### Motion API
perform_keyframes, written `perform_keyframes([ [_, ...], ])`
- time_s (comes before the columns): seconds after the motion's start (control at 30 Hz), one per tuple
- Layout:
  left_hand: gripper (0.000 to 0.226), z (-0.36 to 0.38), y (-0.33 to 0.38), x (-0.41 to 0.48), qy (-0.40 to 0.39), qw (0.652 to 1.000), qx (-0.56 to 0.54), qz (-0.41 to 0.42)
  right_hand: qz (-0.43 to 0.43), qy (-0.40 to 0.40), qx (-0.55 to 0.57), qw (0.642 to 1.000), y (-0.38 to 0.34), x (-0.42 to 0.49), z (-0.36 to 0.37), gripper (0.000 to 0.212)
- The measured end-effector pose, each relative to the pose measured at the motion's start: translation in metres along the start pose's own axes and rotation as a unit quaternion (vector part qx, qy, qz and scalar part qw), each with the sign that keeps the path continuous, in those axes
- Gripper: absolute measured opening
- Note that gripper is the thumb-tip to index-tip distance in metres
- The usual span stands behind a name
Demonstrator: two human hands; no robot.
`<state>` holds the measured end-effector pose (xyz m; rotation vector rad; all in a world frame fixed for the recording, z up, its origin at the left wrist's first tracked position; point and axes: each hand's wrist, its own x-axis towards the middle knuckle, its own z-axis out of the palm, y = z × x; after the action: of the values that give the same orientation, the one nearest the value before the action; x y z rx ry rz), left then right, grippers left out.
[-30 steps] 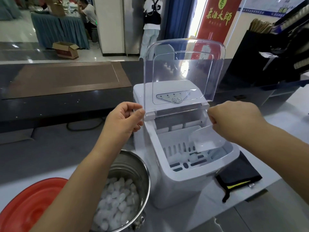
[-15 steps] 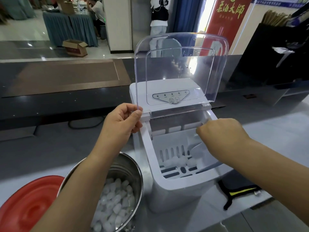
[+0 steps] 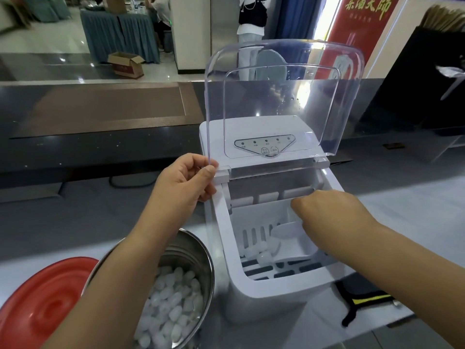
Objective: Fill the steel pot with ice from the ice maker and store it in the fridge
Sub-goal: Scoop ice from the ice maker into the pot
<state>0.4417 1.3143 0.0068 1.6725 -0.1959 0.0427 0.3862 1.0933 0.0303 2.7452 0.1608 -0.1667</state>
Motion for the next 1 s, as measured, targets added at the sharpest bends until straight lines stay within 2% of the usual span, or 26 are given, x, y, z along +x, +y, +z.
perform_keyframes([
  [0.37,0.011,-0.001,0.002,0.004,-0.008,1.000,0.010,-0.004,-0.033,0.016,0.020,0.999,-0.004,0.002,0.003,0.024],
  [0.53,0.012,-0.001,0.003,0.005,-0.013,1.000,0.013,-0.009,-0.045,0.011,0.066,0.997,-0.010,0.007,0.016,0.023],
  [0.73,0.011,-0.003,0.003,0.006,-0.021,1.000,0.019,-0.010,-0.077,-0.024,0.134,0.988,-0.024,0.012,0.020,0.019],
  [1.0,0.012,-0.003,0.001,0.007,-0.021,0.999,0.025,-0.013,-0.069,-0.071,0.185,0.978,-0.023,0.020,0.020,0.015],
])
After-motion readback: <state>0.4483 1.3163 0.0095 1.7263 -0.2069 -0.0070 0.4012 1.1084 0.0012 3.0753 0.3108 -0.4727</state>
